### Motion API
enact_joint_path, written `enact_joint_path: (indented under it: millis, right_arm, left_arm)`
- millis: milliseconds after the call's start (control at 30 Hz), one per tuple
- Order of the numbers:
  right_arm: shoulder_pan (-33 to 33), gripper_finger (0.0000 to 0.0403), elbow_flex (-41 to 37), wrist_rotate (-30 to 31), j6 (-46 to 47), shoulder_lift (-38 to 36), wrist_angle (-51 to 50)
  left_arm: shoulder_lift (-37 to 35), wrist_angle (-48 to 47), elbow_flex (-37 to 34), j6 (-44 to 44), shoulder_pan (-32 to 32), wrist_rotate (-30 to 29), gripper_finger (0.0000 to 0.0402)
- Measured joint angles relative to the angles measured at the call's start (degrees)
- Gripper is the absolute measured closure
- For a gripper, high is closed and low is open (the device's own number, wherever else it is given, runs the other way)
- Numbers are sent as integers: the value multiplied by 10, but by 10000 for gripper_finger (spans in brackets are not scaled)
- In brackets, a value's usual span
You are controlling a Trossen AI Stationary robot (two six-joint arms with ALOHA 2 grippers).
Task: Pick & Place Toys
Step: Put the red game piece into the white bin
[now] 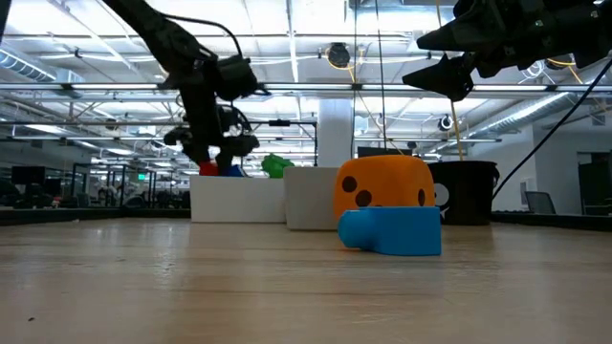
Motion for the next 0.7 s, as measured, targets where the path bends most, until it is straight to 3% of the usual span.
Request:
enact_joint_path:
  millis: [133, 467, 700]
  right_arm:
    - [0, 46, 0, 0, 0, 0, 0]
    - [0, 46, 0, 0, 0, 0, 0]
    - [0, 46, 0, 0, 0, 0, 0]
  left_arm:
    - [17, -2, -1, 7, 0, 10, 214]
    - [17, -9, -2, 50, -8, 21, 128]
    - [-9, -10, -2, 110, -19, 37, 101]
